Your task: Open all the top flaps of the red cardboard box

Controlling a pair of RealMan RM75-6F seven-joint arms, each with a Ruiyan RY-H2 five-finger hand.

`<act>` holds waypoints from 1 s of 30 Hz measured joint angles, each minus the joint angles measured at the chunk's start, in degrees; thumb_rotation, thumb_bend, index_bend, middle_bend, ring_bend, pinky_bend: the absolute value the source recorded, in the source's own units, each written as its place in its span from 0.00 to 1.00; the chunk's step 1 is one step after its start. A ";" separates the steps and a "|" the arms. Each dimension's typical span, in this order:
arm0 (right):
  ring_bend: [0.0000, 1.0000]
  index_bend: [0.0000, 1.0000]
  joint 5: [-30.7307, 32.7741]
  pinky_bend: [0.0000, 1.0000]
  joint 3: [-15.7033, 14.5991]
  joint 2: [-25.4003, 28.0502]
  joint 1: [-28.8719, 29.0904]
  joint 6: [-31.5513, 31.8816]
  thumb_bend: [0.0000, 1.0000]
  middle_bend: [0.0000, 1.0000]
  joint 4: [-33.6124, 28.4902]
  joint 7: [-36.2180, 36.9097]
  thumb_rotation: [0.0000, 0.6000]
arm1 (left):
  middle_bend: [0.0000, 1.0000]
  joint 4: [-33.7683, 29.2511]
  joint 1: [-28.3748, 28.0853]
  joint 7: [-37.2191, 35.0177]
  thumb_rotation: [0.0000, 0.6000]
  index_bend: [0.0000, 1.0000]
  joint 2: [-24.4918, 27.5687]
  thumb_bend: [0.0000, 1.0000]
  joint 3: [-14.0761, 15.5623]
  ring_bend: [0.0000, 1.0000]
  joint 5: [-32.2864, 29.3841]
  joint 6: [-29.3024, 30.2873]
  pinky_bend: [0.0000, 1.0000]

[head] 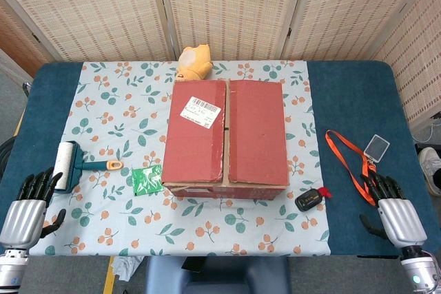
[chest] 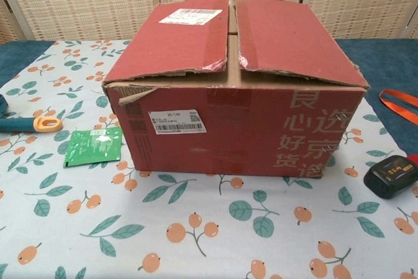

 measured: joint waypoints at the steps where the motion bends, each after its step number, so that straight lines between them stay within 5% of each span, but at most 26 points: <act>1: 0.00 0.00 0.33 0.00 0.15 -0.11 0.14 -0.30 0.42 0.00 0.12 -0.07 1.00 | 0.00 0.08 -0.05 -0.09 1.00 0.00 0.01 0.44 -0.06 0.00 -0.20 -0.16 0.00; 20: 0.00 0.00 -6.99 0.00 -1.36 1.33 1.84 -0.48 0.42 0.00 -1.72 2.35 1.00 | 0.00 -0.10 -0.35 -0.44 1.00 0.00 -0.10 0.44 0.54 0.00 0.97 -0.46 0.00; 30: 0.00 0.00 -7.26 0.00 2.21 2.63 7.43 -3.94 0.42 0.00 -7.12 -1.05 1.00 | 0.00 -0.09 -0.46 -2.42 1.00 0.00 0.27 0.44 0.38 0.00 1.01 -0.47 0.00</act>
